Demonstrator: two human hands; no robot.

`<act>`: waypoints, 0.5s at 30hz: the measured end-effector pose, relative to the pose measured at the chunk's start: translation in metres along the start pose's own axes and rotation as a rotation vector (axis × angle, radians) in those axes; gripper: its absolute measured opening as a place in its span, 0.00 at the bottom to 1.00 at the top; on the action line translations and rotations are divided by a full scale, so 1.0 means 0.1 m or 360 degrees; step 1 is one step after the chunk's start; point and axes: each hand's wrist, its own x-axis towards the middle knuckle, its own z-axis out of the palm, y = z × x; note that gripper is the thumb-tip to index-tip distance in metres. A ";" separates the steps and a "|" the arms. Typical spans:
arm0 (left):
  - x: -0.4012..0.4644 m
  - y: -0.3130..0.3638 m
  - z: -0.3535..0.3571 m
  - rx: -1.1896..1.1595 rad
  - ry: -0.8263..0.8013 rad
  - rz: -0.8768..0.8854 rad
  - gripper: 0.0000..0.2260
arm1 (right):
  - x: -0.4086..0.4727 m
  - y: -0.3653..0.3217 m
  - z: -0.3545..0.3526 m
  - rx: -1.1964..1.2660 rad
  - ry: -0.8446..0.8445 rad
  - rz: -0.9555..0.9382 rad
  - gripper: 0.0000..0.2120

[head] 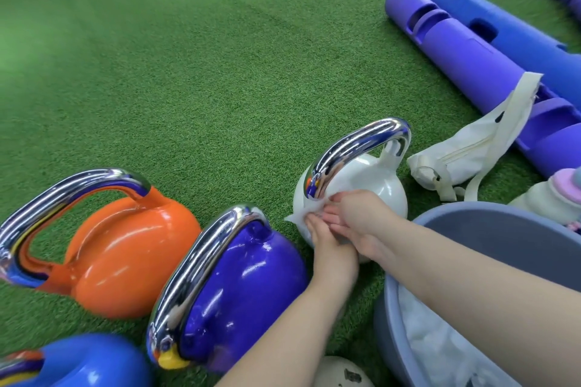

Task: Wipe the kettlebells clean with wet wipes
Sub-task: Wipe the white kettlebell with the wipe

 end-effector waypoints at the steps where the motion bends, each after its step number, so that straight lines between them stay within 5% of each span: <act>1: 0.04 0.01 -0.04 0.0048 -0.0011 -0.0028 0.33 | 0.03 0.00 -0.01 0.0005 0.0004 0.0039 0.13; 4: 0.16 -0.01 -0.17 0.0007 0.0041 0.0002 0.33 | 0.06 0.03 0.03 0.0046 0.0003 0.0051 0.12; 7: 0.26 0.10 -0.31 -0.0235 0.0028 0.0106 0.15 | 0.06 0.04 0.03 0.0133 0.0063 0.0032 0.08; 12: 0.36 0.27 -0.39 -0.0177 0.0039 0.0189 0.10 | -0.11 -0.03 0.09 0.0592 0.0175 -0.0157 0.14; 15: 0.37 0.26 -0.38 -0.0062 0.0078 0.0343 0.11 | -0.24 -0.09 0.15 0.0524 0.0146 -0.0361 0.17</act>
